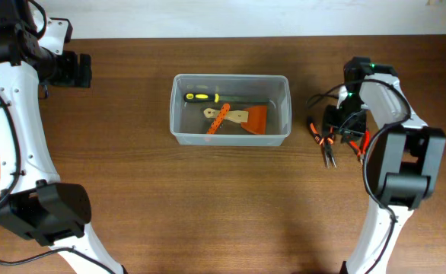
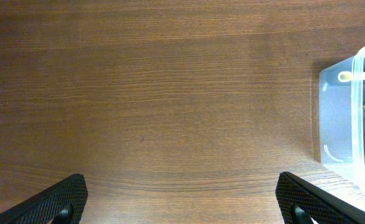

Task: Pack container
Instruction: 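Grasp the orange-black needle-nose pliers handle with the right gripper, then lift the pliers with right gripper and lower into the container, then open right gripper, withdraw, and move over the red-handled cutters, then lower right gripper onto the red cutters' handles and grasp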

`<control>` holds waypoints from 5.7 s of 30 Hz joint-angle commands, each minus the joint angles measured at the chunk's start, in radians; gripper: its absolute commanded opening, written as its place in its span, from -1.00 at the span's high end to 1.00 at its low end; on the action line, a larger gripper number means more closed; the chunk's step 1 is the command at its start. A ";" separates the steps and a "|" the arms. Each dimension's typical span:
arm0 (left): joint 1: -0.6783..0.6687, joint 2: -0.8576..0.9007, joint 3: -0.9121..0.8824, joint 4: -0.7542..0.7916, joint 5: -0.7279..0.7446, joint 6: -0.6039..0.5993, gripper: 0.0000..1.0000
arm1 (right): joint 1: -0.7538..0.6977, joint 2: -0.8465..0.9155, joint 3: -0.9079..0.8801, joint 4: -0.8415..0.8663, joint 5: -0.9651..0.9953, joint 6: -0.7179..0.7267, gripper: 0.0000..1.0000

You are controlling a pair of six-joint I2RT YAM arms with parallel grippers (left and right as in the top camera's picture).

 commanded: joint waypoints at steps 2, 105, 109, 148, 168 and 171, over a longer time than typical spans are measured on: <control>0.002 -0.029 0.013 -0.004 0.010 -0.010 -0.98 | -0.003 0.041 -0.011 0.002 -0.016 0.029 0.14; 0.002 -0.029 0.013 -0.004 0.010 -0.010 -0.98 | 0.500 -0.065 0.132 0.236 -0.074 -0.694 0.33; 0.002 -0.029 0.013 -0.004 0.010 -0.010 -0.98 | 0.500 -0.066 0.132 0.200 0.000 -0.694 -0.15; 0.002 -0.029 0.013 -0.004 0.010 -0.010 -0.98 | -0.132 -0.177 0.046 -0.097 -0.101 -0.219 -0.48; 0.002 -0.029 0.013 -0.004 0.010 -0.010 -0.98 | -0.187 -0.177 -0.241 0.075 0.008 -0.294 -0.45; 0.002 -0.029 0.013 -0.004 0.010 -0.010 -0.98 | -0.187 -0.177 -0.241 0.074 0.006 -0.294 -0.46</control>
